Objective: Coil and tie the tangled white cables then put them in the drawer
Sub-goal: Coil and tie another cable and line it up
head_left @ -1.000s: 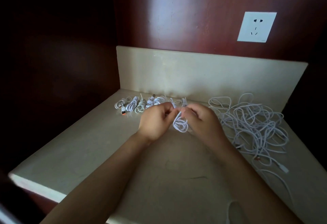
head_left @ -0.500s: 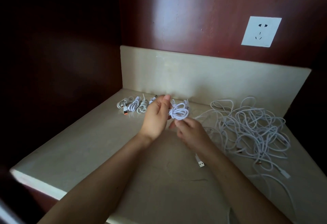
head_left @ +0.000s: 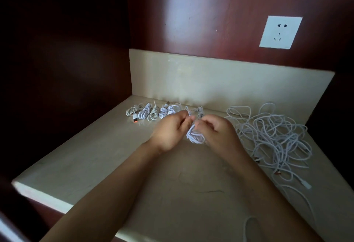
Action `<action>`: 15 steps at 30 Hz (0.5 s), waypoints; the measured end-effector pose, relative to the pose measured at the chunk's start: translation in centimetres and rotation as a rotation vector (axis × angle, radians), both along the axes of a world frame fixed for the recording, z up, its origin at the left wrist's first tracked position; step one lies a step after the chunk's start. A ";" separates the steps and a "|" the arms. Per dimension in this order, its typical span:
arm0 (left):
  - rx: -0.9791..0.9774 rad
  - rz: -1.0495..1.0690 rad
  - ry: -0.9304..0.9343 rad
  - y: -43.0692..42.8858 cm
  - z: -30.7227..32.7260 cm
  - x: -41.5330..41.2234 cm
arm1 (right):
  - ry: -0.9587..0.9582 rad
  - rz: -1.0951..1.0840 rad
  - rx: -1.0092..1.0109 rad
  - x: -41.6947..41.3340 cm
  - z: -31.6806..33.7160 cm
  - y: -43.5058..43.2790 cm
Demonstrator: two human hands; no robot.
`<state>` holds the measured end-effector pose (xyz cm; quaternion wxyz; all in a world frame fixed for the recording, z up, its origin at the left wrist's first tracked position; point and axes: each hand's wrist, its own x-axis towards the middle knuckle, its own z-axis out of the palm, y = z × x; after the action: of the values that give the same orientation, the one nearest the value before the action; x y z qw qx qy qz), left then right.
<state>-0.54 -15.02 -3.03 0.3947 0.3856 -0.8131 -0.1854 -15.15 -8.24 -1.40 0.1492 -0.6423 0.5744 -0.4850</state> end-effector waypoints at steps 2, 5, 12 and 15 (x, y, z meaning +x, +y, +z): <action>0.049 -0.119 0.099 0.4 0.1 -0.2 | -0.088 0.022 0.004 -0.7 0.1 -0.1; 0.179 -0.261 0.309 1.3 0.4 -0.6 | -0.324 0.123 0.118 -0.8 0.4 0.2; 0.351 -0.233 0.678 2.3 1.5 -1.3 | -0.673 0.229 0.367 0.8 -0.4 0.0; 0.310 -0.174 0.748 1.7 1.1 -1.2 | -0.596 0.252 0.279 2.1 -1.1 0.0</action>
<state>-1.77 -13.36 -1.90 0.5832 0.2763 -0.6055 -0.4657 -13.09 -8.22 -2.46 0.4551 -0.5118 0.4825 -0.5460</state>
